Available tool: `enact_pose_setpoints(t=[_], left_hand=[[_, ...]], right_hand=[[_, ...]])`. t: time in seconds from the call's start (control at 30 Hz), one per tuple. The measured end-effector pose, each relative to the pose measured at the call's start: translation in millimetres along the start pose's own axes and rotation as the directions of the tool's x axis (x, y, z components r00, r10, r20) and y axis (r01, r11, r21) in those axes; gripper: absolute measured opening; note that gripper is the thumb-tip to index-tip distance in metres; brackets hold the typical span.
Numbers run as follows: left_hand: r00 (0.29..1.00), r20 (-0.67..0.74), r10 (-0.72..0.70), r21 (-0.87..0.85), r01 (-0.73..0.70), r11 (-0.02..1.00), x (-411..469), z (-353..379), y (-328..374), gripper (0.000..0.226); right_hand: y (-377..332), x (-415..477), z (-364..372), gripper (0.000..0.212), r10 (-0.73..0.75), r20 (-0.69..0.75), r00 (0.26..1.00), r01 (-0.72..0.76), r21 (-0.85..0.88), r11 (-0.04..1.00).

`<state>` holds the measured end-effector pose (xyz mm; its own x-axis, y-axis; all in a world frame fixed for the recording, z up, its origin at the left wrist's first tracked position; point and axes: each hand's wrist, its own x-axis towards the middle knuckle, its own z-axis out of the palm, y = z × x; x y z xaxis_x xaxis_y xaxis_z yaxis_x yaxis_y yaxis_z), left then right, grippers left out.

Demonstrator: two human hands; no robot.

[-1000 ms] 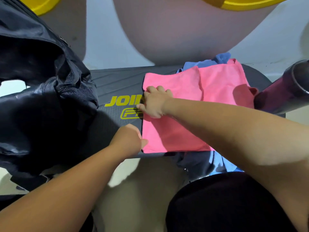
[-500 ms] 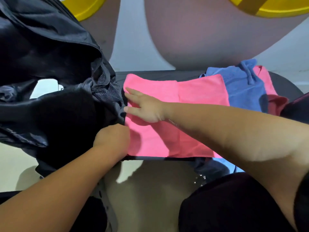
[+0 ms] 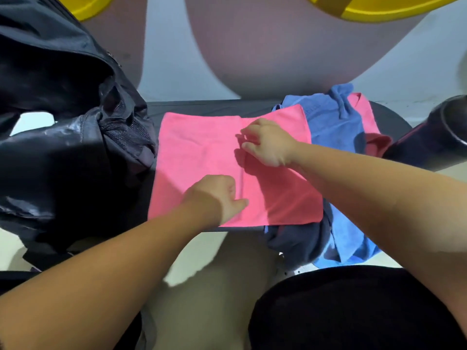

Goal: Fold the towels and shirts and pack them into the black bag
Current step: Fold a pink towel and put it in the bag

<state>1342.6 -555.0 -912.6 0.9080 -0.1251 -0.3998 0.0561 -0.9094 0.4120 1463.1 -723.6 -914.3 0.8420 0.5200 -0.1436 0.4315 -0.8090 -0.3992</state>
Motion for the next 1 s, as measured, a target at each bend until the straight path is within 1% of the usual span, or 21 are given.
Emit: enact_pose_setpoints(t=[0.07, 0.13, 0.23, 0.3, 0.33, 0.4, 0.47, 0.53, 0.57, 0.63, 0.7, 0.8, 0.9, 1.0], left_hand=[[0.998, 0.016, -0.058, -0.021, 0.058, 0.998, 4, 10, 8, 0.043], [0.994, 0.040, -0.101, -0.015, 0.102, 0.995, 4, 17, 11, 0.044], [0.995, 0.044, -0.095, -0.019, 0.096, 0.995, 3, 23, 11, 0.036], [0.997, 0.028, -0.068, -0.050, 0.069, 0.996, -1, 24, 10, 0.026], [0.998, 0.022, -0.053, -0.064, 0.054, 0.996, -2, 24, 10, 0.022], [0.999, 0.016, -0.035, -0.105, 0.037, 0.994, -5, 23, 7, 0.015], [0.998, 0.023, -0.053, -0.178, 0.056, 0.982, -7, 22, 3, 0.009], [0.997, 0.037, -0.070, -0.228, 0.077, 0.971, -8, 21, -1, 0.011], [0.996, 0.040, -0.077, -0.244, 0.084, 0.966, -9, 20, -1, 0.013], [0.996, 0.038, -0.078, -0.270, 0.086, 0.959, -11, 17, -2, 0.014], [0.997, 0.035, -0.074, -0.294, 0.081, 0.952, -14, 14, -1, 0.018], [0.998, 0.026, -0.062, -0.297, 0.066, 0.952, -18, 11, 0, 0.027], [0.996, 0.031, -0.089, -0.334, 0.094, 0.938, -19, 4, 2, 0.021], [0.995, 0.045, -0.086, -0.392, 0.097, 0.915, -17, -8, 11, 0.016]], right_hand=[[10, -9, -2, 0.034, 0.000, 0.031, 1.000, 0.000, -0.021, 1.000], [15, -14, -2, 0.034, 0.011, 0.095, 0.995, -0.005, -0.060, 0.998], [19, -12, 3, 0.046, 0.038, 0.178, 0.983, -0.024, -0.080, 0.996], [16, -9, 7, 0.057, 0.077, 0.201, 0.977, -0.062, -0.076, 0.995], [15, -7, 7, 0.059, 0.097, 0.203, 0.974, -0.085, -0.070, 0.994], [11, 0, 7, 0.052, 0.140, 0.196, 0.971, -0.135, -0.040, 0.990], [4, 10, 8, 0.052, 0.152, 0.202, 0.968, -0.160, 0.026, 0.987], [-3, 20, 8, 0.057, 0.159, 0.220, 0.962, -0.180, 0.076, 0.981], [-5, 23, 7, 0.056, 0.170, 0.229, 0.959, -0.192, 0.080, 0.978], [-8, 29, 7, 0.046, 0.188, 0.238, 0.953, -0.206, 0.051, 0.977], [-10, 33, 8, 0.040, 0.171, 0.224, 0.959, -0.182, 0.030, 0.983], [-10, 30, 9, 0.036, 0.148, 0.235, 0.961, -0.160, 0.032, 0.987], [-6, 22, 3, 0.037, 0.110, 0.206, 0.972, -0.126, 0.066, 0.990], [-2, 13, -14, 0.040, 0.053, 0.136, 0.989, -0.062, 0.064, 0.996]])
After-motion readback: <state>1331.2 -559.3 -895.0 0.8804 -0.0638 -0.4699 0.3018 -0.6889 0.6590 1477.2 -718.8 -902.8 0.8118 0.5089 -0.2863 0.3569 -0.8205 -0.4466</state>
